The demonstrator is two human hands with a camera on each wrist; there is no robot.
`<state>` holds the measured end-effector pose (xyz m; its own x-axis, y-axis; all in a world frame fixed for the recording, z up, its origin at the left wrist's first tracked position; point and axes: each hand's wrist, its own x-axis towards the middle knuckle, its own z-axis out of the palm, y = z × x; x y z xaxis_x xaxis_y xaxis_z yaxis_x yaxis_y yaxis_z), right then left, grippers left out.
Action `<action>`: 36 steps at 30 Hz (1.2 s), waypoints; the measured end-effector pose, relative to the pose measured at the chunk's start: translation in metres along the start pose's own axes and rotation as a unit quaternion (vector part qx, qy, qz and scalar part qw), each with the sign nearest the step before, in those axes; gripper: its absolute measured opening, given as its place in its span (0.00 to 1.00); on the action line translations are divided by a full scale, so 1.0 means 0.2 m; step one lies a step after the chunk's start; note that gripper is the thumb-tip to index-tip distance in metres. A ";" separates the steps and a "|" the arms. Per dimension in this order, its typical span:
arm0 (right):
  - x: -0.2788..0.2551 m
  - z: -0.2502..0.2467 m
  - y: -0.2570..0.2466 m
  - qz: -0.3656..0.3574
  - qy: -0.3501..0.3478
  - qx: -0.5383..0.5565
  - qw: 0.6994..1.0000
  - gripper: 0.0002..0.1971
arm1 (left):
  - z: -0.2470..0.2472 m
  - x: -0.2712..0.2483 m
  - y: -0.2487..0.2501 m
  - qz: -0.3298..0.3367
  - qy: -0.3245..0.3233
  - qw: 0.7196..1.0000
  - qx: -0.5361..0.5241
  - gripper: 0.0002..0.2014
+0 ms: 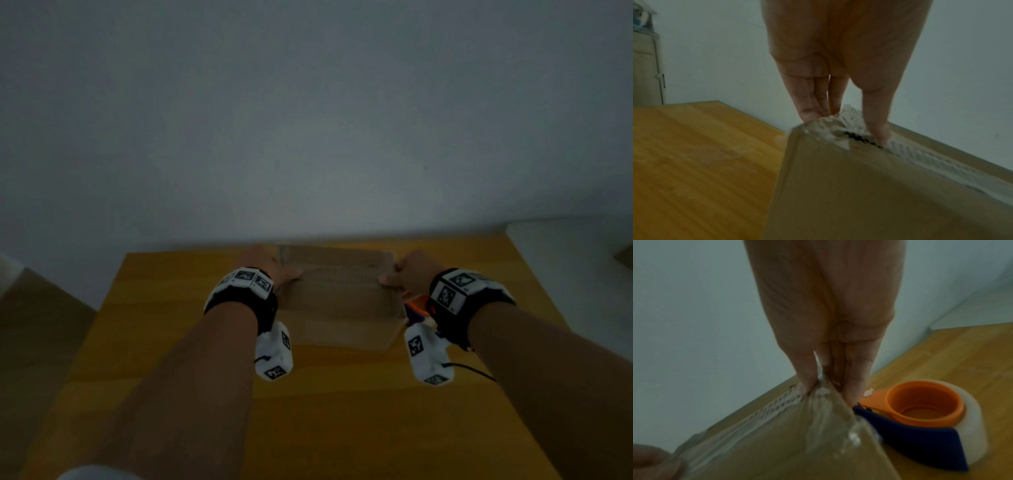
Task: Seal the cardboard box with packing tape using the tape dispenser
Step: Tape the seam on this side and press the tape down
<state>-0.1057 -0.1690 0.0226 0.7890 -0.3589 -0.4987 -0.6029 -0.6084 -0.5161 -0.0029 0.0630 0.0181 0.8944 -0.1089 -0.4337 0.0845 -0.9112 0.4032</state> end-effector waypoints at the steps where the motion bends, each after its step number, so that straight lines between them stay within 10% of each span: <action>1: 0.01 0.01 0.00 -0.001 0.013 0.001 1.000 0.18 | 0.00 0.00 0.00 -0.002 -0.008 1.000 0.013 0.32; 12: 0.07 -0.02 0.03 -0.006 0.196 0.045 0.980 0.09 | 0.00 0.05 -0.02 -0.039 -0.038 0.998 -0.007 0.32; 36: 0.07 -0.01 -0.05 0.022 0.060 0.087 0.994 0.08 | -0.09 0.07 0.00 0.027 -0.083 0.993 0.084 0.22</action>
<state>-0.0877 -0.1697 0.0230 0.7635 -0.4714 -0.4415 -0.6403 -0.4627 -0.6132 0.0168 0.0686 0.0262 0.8095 -0.2115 -0.5477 -0.0494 -0.9541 0.2955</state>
